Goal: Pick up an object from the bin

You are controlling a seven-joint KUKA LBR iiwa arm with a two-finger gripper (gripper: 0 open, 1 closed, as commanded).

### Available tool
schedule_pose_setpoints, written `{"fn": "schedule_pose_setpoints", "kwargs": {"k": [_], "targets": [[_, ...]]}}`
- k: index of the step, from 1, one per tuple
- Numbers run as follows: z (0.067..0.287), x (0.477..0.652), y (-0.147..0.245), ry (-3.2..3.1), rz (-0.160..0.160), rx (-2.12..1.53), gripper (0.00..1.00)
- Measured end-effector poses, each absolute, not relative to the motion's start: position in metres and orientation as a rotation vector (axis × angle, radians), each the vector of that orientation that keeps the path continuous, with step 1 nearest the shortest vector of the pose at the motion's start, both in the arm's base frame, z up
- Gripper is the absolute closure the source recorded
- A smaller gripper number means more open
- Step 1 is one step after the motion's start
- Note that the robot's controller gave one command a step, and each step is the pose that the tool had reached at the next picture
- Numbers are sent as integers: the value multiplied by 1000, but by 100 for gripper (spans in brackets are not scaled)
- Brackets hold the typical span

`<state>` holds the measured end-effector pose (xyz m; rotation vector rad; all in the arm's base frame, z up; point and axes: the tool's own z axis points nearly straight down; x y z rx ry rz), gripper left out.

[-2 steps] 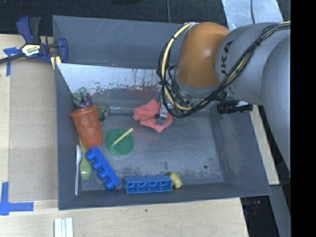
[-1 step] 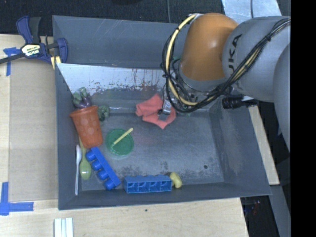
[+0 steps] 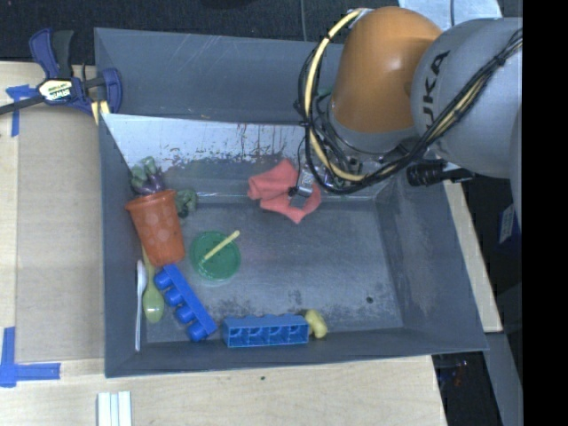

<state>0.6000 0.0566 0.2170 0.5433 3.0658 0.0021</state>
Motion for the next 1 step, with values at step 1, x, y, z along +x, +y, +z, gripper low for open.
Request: {"fn": "schedule_pose_setpoints", "kwargs": {"k": [1], "targets": [[240,600,57,3066,2,543,100]]}}
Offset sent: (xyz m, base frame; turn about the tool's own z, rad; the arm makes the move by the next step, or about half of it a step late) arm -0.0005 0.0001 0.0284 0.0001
